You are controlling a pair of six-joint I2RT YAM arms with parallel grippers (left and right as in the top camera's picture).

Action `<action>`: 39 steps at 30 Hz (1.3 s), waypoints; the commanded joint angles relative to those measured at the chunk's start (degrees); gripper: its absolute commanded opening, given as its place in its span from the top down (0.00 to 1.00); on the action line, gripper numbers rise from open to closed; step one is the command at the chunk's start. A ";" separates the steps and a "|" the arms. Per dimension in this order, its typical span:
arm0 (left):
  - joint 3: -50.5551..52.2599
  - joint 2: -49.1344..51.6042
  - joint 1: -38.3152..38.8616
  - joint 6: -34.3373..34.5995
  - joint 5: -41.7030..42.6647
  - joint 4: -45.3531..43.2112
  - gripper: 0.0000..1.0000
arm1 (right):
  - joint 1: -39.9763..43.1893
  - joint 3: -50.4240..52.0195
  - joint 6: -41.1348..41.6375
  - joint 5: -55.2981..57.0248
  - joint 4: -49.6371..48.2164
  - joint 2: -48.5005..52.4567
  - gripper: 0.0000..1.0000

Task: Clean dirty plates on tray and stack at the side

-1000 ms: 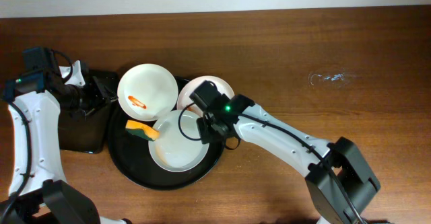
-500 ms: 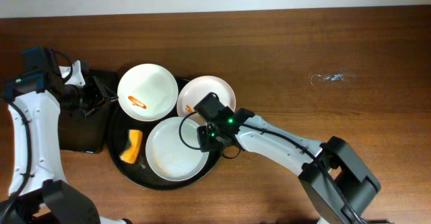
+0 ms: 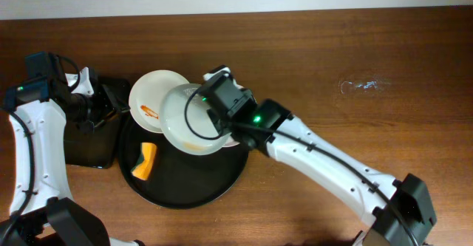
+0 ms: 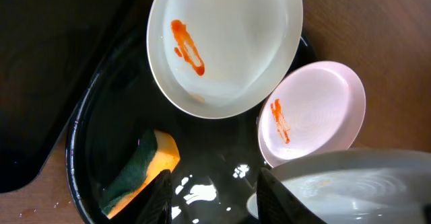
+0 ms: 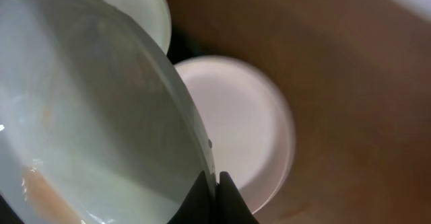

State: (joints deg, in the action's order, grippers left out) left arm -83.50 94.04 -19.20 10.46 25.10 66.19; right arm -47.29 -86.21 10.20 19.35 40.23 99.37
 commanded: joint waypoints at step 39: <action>-1.07 -1.40 0.07 -1.16 0.59 -1.20 0.61 | 53.68 -8.46 6.62 -28.65 13.75 3.37 0.95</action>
State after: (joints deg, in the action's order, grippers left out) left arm -83.50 94.02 -19.20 10.24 25.10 65.78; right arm -4.29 -93.86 14.96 -1.91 52.93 100.62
